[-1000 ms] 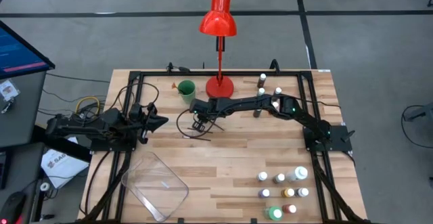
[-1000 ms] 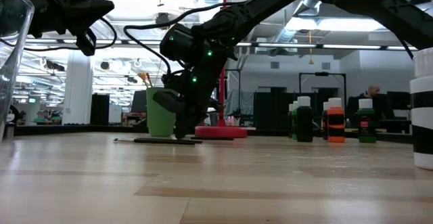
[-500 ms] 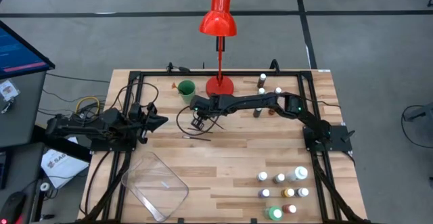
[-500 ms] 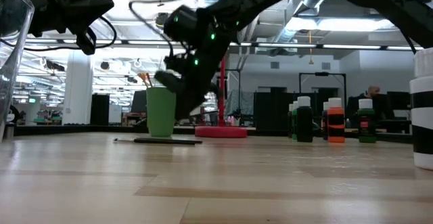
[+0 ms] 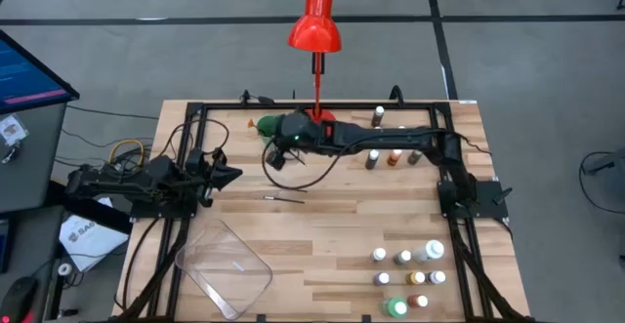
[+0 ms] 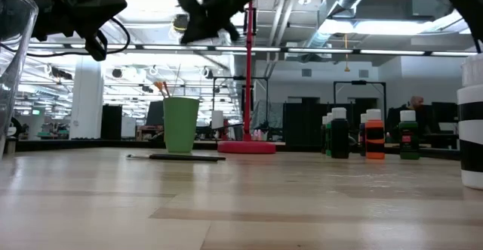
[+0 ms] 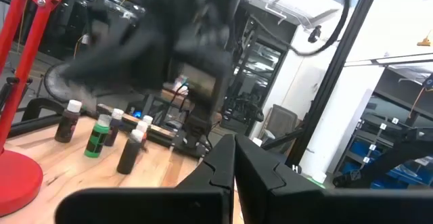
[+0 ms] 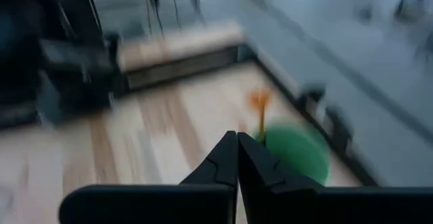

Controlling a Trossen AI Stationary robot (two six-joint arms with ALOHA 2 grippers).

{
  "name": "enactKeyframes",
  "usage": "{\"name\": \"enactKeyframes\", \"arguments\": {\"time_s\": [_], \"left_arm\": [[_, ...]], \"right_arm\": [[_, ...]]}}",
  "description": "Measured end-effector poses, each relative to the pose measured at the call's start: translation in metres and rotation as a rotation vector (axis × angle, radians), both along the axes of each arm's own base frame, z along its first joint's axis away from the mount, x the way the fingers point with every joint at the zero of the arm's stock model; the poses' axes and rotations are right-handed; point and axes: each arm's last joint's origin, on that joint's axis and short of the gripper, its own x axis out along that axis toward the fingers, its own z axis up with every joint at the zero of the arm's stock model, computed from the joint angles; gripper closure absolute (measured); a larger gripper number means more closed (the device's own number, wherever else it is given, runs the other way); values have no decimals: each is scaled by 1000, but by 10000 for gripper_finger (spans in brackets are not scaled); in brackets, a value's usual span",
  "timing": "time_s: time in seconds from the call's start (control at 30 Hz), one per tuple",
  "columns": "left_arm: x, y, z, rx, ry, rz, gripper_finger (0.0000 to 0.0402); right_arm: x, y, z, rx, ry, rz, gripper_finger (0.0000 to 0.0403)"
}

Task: Pick & Place Paint Supplies
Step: Put the silver paint brush into the green cup

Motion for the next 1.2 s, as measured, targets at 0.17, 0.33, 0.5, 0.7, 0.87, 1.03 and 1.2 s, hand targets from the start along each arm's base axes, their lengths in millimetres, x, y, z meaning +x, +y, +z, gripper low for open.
{"name": "enactKeyframes", "arguments": {"time_s": [0.17, 0.33, 0.5, 0.7, 0.87, 1.03, 1.2], "left_arm": [[0, 0, 0, 0, -3, 0, 401], [0, 0, 0, 0, -4, 1, 401], [0, 0, 0, -1, -4, 4, 401], [0, 0, 0, -1, 1, 4, 401], [1, 0, 0, -1, 7, 3, 401], [1, 0, 0, -1, 7, 2, 401], [1, 0, -1, 0, 9, 0, 401]], "right_arm": [[8, -9, 22, -154, -197, 32, 403], [15, -24, 29, -257, -356, 48, 403], [21, -45, 24, -277, -471, 89, 403], [29, -72, -2, -261, -541, 136, 403], [36, -86, -27, -245, -539, 124, 403], [37, -94, -39, -245, -529, 122, 403], [36, -97, -39, -290, -489, 127, 403]]}}
